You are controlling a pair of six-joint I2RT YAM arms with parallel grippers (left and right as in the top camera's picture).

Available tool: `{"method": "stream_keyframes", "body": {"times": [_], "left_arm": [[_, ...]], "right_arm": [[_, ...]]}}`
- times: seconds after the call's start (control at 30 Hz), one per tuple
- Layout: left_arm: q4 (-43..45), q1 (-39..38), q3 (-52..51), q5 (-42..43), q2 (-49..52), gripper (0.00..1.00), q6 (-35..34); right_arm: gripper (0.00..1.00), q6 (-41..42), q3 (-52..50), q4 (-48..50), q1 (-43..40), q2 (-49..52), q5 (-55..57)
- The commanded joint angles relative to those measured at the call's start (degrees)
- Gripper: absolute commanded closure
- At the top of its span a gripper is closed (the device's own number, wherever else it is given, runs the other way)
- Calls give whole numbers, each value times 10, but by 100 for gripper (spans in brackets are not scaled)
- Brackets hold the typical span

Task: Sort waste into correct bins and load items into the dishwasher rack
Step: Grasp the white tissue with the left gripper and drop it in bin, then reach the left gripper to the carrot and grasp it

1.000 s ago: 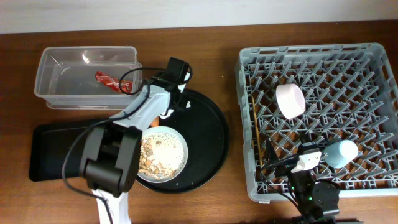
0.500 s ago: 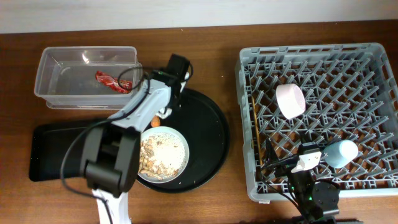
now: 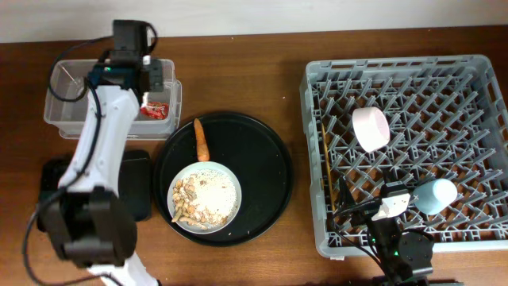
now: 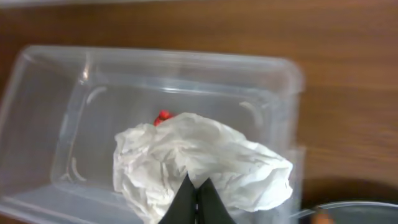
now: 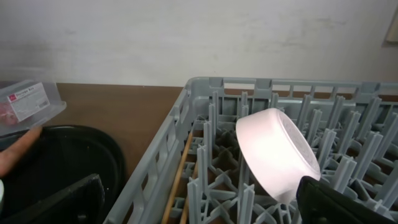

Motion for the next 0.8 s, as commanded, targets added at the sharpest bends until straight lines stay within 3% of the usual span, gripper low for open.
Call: {"method": "stream_keyframes", "body": {"times": [0.0,0.03,0.23,0.27,0.33,0.37,0.5,0.63,0.77], "left_arm": [[12,15,4,73,13,13,-4],[5,15,15,78,10,1,-4],[-104,-29,71,194,-40,4,-4],[-124,-41,71,209,-43,17,-4],[-171,-71,70,212,-44,56,-4],[-188,-88,64,211,-41,57,-4],[-207,-131,9,207,-37,55,-92],[-182,-146,-77,108,-37,55,-237],[-113,-144,-148,121,-37,46,-257]], "right_arm": [[2,-4,-4,-1,-4,-4,-3],[2,-4,-4,-1,-4,-4,-3],[2,-4,-4,-1,-4,-4,-3],[2,-4,-4,-1,-4,-4,-3],[2,-4,-4,-1,-4,-4,-3],[2,-4,-4,-1,-4,-4,-3],[2,-4,-4,-1,-4,-4,-3],[2,-4,-4,-1,-4,-4,-3],[2,-4,-4,-1,-4,-4,-3]]}}
